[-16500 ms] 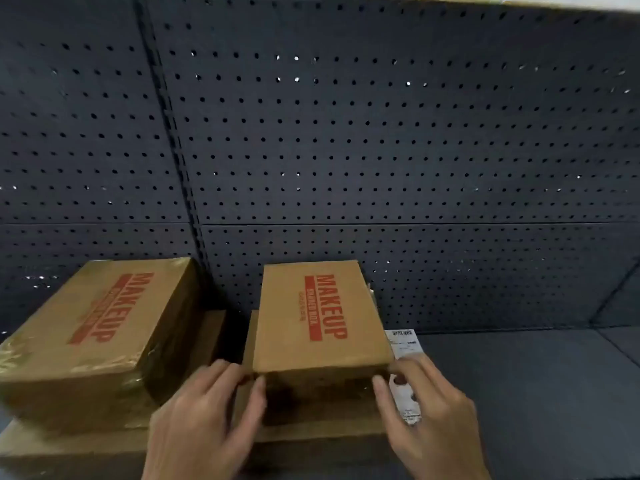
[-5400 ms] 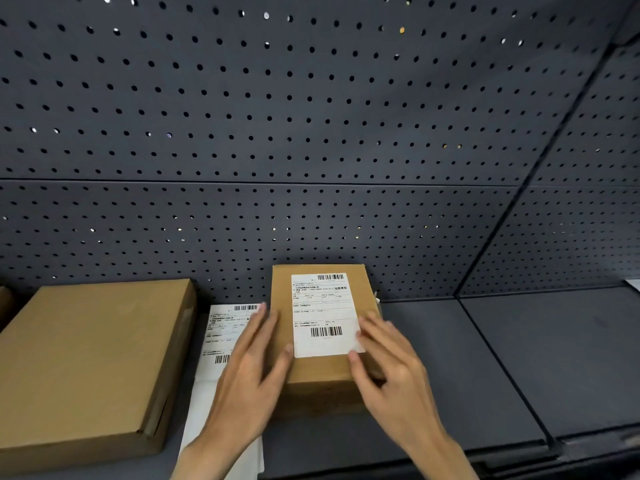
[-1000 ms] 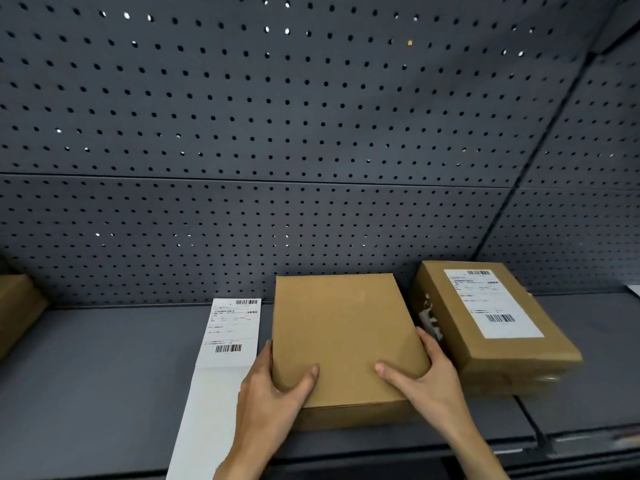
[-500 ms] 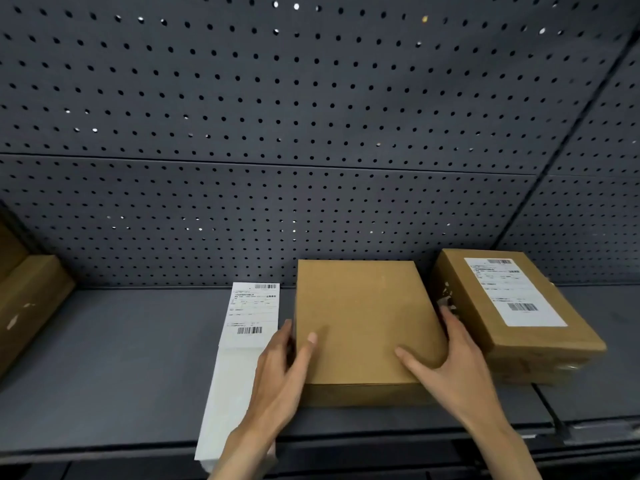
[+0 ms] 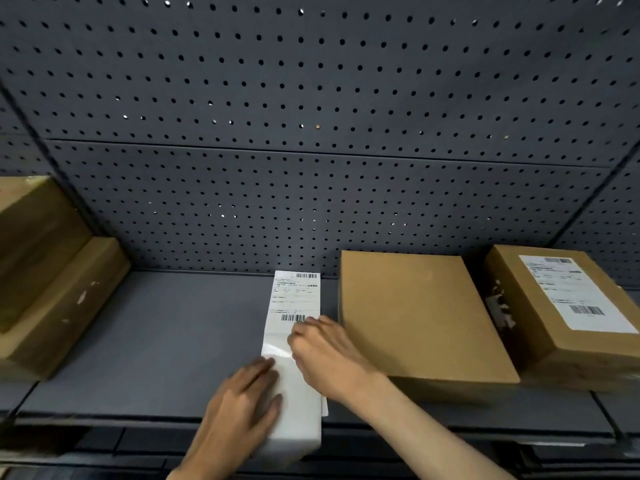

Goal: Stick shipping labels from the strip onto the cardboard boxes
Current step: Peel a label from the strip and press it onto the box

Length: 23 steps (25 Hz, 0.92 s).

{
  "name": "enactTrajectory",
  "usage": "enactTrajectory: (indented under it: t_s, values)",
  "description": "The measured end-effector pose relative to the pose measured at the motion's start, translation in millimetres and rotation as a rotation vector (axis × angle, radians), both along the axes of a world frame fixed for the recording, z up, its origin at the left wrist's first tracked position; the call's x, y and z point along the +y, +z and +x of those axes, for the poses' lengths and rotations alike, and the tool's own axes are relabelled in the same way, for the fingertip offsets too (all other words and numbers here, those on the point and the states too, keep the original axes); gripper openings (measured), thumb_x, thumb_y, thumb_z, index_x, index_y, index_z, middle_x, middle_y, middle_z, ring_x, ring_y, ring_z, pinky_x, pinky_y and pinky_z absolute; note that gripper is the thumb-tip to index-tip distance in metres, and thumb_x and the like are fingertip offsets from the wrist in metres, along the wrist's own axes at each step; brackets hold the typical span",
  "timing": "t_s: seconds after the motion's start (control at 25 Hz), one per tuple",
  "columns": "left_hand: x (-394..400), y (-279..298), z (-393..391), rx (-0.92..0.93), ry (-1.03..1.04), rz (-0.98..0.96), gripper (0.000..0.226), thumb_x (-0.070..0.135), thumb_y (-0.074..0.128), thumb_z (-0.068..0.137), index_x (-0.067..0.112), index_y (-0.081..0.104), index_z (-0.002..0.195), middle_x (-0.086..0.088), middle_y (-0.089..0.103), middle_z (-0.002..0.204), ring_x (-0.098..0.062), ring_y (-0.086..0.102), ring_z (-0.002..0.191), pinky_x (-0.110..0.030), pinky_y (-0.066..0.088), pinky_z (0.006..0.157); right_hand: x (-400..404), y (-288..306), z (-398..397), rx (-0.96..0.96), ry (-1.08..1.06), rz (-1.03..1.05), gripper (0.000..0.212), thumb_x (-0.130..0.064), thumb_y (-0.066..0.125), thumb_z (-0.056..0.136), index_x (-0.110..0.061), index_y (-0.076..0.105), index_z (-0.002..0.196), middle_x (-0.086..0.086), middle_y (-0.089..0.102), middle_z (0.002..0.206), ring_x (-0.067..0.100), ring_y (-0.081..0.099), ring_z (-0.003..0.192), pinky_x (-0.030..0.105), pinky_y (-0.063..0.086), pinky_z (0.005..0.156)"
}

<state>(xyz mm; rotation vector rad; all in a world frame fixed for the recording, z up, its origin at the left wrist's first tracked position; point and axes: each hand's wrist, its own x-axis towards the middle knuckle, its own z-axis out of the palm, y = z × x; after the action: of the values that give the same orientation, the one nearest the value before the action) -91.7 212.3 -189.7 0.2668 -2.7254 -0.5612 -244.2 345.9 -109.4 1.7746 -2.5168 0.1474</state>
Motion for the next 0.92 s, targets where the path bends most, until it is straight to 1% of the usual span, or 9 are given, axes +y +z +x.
enactTrajectory:
  t_s: [0.08, 0.28, 0.36, 0.44, 0.6, 0.68, 0.76, 0.84, 0.92]
  values:
    - [0, -1, -2, 0.017, -0.015, -0.036, 0.055, 0.055, 0.038, 0.095, 0.016, 0.074, 0.107, 0.001, 0.069, 0.124, -0.016, 0.062, 0.116, -0.029, 0.045, 0.092, -21, -1, -7, -0.023, -0.048, 0.101, 0.014, 0.001, 0.062, 0.084, -0.004, 0.07, 0.095, 0.015, 0.068, 0.1, 0.037, 0.064, 0.097, 0.041, 0.048, 0.08]
    - [-1, 7, -5, 0.055, -0.037, -0.082, 0.024, 0.037, 0.058, 0.084, 0.019, 0.073, 0.091, 0.005, 0.069, 0.107, -0.013, 0.063, 0.099, -0.023, 0.04, 0.08, -49, 1, -20, -0.09, -0.113, 0.239, 0.024, -0.018, 0.057, 0.102, 0.001, 0.062, 0.117, 0.021, 0.061, 0.124, 0.041, 0.058, 0.116, 0.043, 0.045, 0.087]
    - [-2, 9, -7, 0.058, -0.036, -0.069, 0.021, 0.036, 0.059, 0.082, 0.02, 0.072, 0.087, 0.008, 0.068, 0.101, -0.01, 0.061, 0.095, -0.023, 0.041, 0.078, -53, 2, -20, -0.107, -0.127, 0.256, 0.023, -0.016, 0.059, 0.101, 0.0, 0.061, 0.117, 0.022, 0.061, 0.124, 0.042, 0.058, 0.116, 0.043, 0.045, 0.087]
    - [-3, 9, -11, 0.072, -0.027, -0.053, 0.018, 0.034, 0.06, 0.081, 0.02, 0.071, 0.082, 0.009, 0.068, 0.097, -0.01, 0.059, 0.091, -0.024, 0.041, 0.075, -54, 4, -17, -0.064, -0.112, 0.264, 0.018, -0.004, 0.058, 0.098, -0.001, 0.061, 0.115, 0.022, 0.062, 0.121, 0.042, 0.06, 0.113, 0.04, 0.042, 0.081]
    - [-4, 8, -15, 0.072, -0.016, -0.006, 0.015, 0.034, 0.062, 0.08, 0.021, 0.067, 0.076, 0.012, 0.065, 0.087, -0.009, 0.057, 0.082, -0.023, 0.041, 0.071, -53, 5, -13, 0.031, -0.037, 0.298, 0.033, 0.013, 0.049, 0.089, 0.0, 0.06, 0.117, 0.021, 0.062, 0.119, 0.042, 0.059, 0.111, 0.042, 0.041, 0.082]
    - [-6, 8, -17, 0.053, 0.01, 0.057, 0.017, 0.035, 0.062, 0.081, 0.021, 0.064, 0.072, 0.014, 0.061, 0.081, -0.008, 0.055, 0.076, -0.025, 0.044, 0.066, -54, 4, -12, 0.048, -0.001, 0.309, 0.031, 0.012, 0.05, 0.089, -0.001, 0.061, 0.115, 0.02, 0.063, 0.118, 0.042, 0.06, 0.11, 0.041, 0.038, 0.078]
    - [-10, 7, -20, 0.03, 0.04, 0.109, 0.021, 0.039, 0.063, 0.079, 0.022, 0.063, 0.068, 0.015, 0.057, 0.075, -0.006, 0.052, 0.071, -0.023, 0.043, 0.06, -54, 3, -11, 0.016, -0.014, 0.296, 0.019, -0.001, 0.056, 0.096, -0.001, 0.062, 0.114, 0.021, 0.064, 0.117, 0.042, 0.06, 0.109, 0.041, 0.038, 0.078]
    - [-13, 6, -23, 0.011, 0.077, 0.165, 0.022, 0.041, 0.067, 0.077, 0.023, 0.062, 0.065, 0.017, 0.053, 0.072, -0.005, 0.051, 0.069, -0.017, 0.038, 0.058, -53, 4, -12, -0.017, -0.038, 0.278, 0.022, -0.015, 0.059, 0.099, 0.0, 0.062, 0.115, 0.022, 0.064, 0.117, 0.043, 0.06, 0.109, 0.043, 0.042, 0.083]
    - [-15, 6, -23, -0.004, 0.091, 0.209, 0.023, 0.039, 0.075, 0.075, 0.024, 0.061, 0.064, 0.019, 0.05, 0.071, -0.006, 0.052, 0.069, -0.017, 0.038, 0.057, -52, 5, -11, 0.012, -0.022, 0.282, 0.018, -0.003, 0.056, 0.097, -0.001, 0.062, 0.114, 0.021, 0.063, 0.115, 0.043, 0.06, 0.108, 0.042, 0.041, 0.082]
